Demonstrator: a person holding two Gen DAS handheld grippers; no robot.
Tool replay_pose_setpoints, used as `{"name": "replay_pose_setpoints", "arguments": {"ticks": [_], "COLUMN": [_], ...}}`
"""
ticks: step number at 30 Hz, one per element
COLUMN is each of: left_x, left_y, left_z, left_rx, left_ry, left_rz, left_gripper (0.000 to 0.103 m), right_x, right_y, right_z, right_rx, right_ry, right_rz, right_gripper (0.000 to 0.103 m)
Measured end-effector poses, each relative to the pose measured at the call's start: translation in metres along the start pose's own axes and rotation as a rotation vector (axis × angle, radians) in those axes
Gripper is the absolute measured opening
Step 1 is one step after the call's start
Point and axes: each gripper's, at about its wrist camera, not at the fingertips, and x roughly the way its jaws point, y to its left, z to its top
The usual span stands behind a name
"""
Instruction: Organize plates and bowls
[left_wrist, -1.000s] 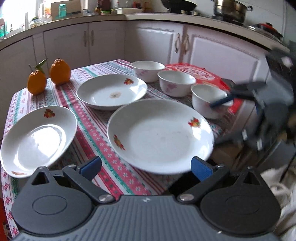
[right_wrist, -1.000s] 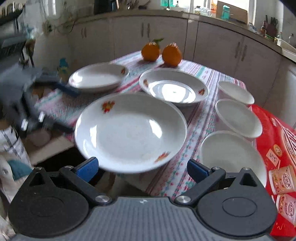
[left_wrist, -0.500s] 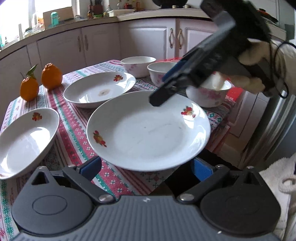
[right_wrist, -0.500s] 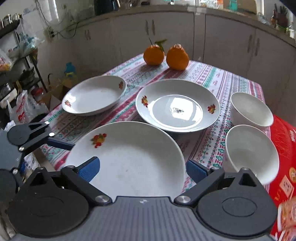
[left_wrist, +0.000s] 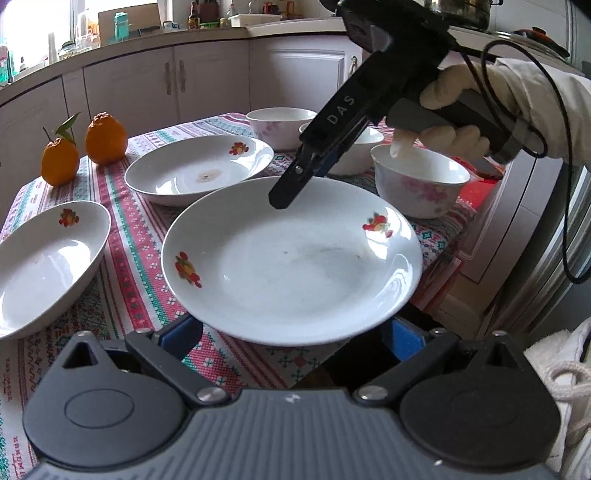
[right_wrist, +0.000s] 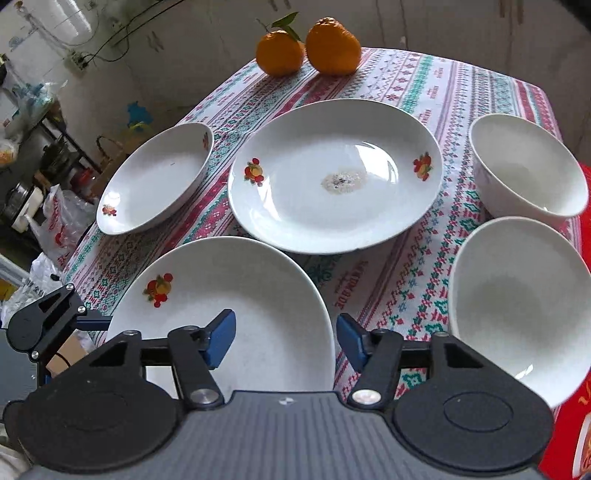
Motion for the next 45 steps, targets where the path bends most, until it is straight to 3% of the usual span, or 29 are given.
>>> {"name": "replay_pose_setpoints", "arguments": {"ticks": [25,45], "left_x": [0.005,-0.005], "left_y": [0.003,0.011], "left_z": [0.004,0.006], "left_rx": [-0.005,-0.014], "left_ry": [0.021,0.011], "left_rz": [-0.025,-0.027], "left_gripper": [0.102,0.102], "right_x": [0.011,-0.002], "right_y": [-0.006,0.001], "right_z": [0.003,0.002], "right_rx": [0.020,0.028], "right_ry": [0.033,-0.009], "right_rz": [0.067,0.080], "right_gripper": [0.066,0.066]}}
